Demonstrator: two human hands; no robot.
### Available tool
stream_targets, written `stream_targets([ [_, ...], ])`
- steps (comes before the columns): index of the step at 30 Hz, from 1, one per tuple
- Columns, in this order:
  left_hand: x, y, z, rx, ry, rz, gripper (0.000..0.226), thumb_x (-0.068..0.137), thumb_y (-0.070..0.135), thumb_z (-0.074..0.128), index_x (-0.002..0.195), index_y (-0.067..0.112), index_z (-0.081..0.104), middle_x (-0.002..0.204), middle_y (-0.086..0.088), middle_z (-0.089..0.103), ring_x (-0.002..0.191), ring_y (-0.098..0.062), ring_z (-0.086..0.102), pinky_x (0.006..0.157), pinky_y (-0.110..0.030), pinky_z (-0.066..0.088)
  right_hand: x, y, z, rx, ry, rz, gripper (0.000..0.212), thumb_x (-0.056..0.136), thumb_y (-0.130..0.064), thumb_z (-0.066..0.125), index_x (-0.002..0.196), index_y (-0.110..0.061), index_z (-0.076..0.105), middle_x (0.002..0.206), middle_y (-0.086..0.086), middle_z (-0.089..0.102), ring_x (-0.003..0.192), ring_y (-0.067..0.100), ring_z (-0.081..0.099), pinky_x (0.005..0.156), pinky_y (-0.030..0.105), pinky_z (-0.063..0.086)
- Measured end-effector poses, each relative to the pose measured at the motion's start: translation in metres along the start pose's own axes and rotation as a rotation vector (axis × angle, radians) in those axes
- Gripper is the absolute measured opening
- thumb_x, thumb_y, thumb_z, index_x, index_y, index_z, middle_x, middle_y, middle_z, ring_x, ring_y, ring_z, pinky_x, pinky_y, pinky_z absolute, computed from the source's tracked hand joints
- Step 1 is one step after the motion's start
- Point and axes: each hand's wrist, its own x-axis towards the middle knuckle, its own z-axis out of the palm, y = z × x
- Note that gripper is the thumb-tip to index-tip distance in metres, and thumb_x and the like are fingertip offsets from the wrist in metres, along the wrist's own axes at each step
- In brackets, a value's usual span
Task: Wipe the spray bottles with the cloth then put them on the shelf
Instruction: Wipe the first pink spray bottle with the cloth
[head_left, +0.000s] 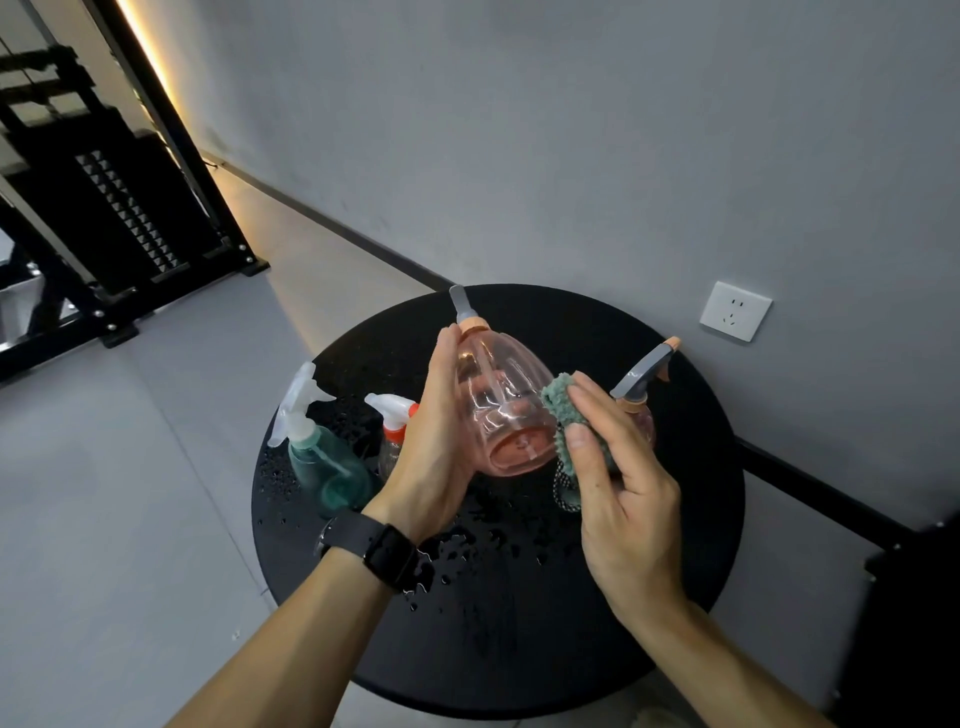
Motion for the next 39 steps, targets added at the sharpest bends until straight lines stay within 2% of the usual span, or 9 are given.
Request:
stream_targets([
  [4, -0.001, -0.004, 0.006, 0.060, 0.016, 0.053, 0.084, 0.079, 0.076, 0.060, 0.142, 0.022, 0.044, 0.139, -0.013, 0.057, 0.121, -0.032, 0.062, 0.100, -0.057, 0.049, 0.003, -0.001, -0.002, -0.037, 0.045, -0.039, 0.034, 0.096, -0.014, 0.051, 0.129, -0.008, 0.055, 0.134, 0.006, 0.058, 0.129, 0.010, 0.052, 0.104, 0.028, 0.045],
  [9, -0.001, -0.010, 0.006, -0.017, -0.033, 0.024, 0.054, 0.091, 0.049, 0.064, 0.135, 0.023, 0.047, 0.134, -0.011, 0.059, 0.116, -0.033, 0.065, 0.083, -0.065, 0.055, 0.011, -0.001, -0.006, -0.085, 0.110, -0.041, 0.032, 0.097, -0.013, 0.053, 0.129, -0.011, 0.055, 0.134, -0.002, 0.057, 0.128, 0.010, 0.052, 0.105, 0.024, 0.043],
  [12, -0.001, -0.014, 0.010, -0.077, -0.072, -0.087, 0.066, 0.081, 0.056, 0.070, 0.139, 0.033, 0.048, 0.153, -0.011, 0.039, 0.125, -0.042, 0.056, 0.078, -0.064, 0.056, 0.013, 0.000, -0.007, -0.139, 0.129, -0.052, 0.030, 0.096, -0.007, 0.056, 0.126, -0.005, 0.059, 0.133, 0.002, 0.058, 0.129, 0.014, 0.052, 0.106, 0.022, 0.041],
  [15, 0.000, -0.018, 0.008, -0.094, -0.084, -0.122, 0.057, 0.090, 0.047, 0.060, 0.142, 0.050, 0.036, 0.140, -0.011, 0.056, 0.116, -0.041, 0.063, 0.084, -0.065, 0.055, 0.014, 0.001, -0.007, -0.221, 0.118, -0.123, 0.030, 0.095, -0.002, 0.056, 0.124, 0.001, 0.060, 0.133, 0.006, 0.057, 0.131, 0.018, 0.051, 0.108, 0.026, 0.040],
  [19, -0.003, -0.013, 0.011, -0.081, -0.065, -0.087, 0.025, 0.099, 0.037, 0.048, 0.122, 0.035, 0.059, 0.113, -0.005, 0.074, 0.107, -0.034, 0.070, 0.090, -0.065, 0.052, 0.014, 0.002, -0.004, -0.277, 0.069, -0.240, 0.030, 0.095, -0.003, 0.053, 0.123, 0.006, 0.060, 0.132, 0.012, 0.057, 0.132, 0.023, 0.049, 0.111, 0.029, 0.038],
  [24, -0.007, -0.009, 0.014, -0.101, -0.134, -0.061, 0.052, 0.104, 0.035, 0.038, 0.071, 0.038, 0.078, 0.084, 0.003, 0.077, 0.086, -0.022, 0.074, 0.085, -0.055, 0.056, 0.014, -0.001, -0.002, -0.336, -0.011, -0.329, 0.030, 0.095, -0.003, 0.053, 0.123, 0.007, 0.059, 0.133, 0.016, 0.056, 0.134, 0.026, 0.047, 0.113, 0.032, 0.036],
  [30, -0.001, -0.009, 0.005, -0.173, -0.181, -0.044, 0.048, 0.102, 0.037, 0.032, 0.116, 0.007, 0.068, 0.108, -0.013, 0.069, 0.091, -0.022, 0.067, 0.075, -0.038, 0.054, 0.010, -0.002, -0.001, -0.422, -0.125, -0.491, 0.033, 0.091, 0.005, 0.061, 0.124, 0.004, 0.057, 0.134, 0.015, 0.054, 0.135, 0.026, 0.046, 0.109, 0.036, 0.042],
  [34, 0.000, -0.006, 0.001, -0.218, -0.203, -0.019, 0.056, 0.102, 0.046, 0.032, 0.096, 0.013, 0.077, 0.095, -0.010, 0.073, 0.087, -0.019, 0.067, 0.079, -0.032, 0.053, 0.002, 0.000, -0.002, -0.442, -0.201, -0.565, 0.035, 0.089, 0.005, 0.065, 0.123, 0.003, 0.059, 0.133, 0.015, 0.056, 0.133, 0.027, 0.048, 0.102, 0.042, 0.049],
  [39, -0.002, 0.001, 0.003, -0.172, -0.233, -0.021, 0.057, 0.102, 0.049, 0.034, 0.111, 0.007, 0.071, 0.106, -0.014, 0.072, 0.094, -0.022, 0.070, 0.077, -0.037, 0.059, 0.004, 0.002, -0.011, -0.487, -0.147, -0.568, 0.035, 0.088, 0.005, 0.066, 0.122, 0.003, 0.059, 0.131, 0.015, 0.057, 0.132, 0.026, 0.050, 0.103, 0.040, 0.048],
])
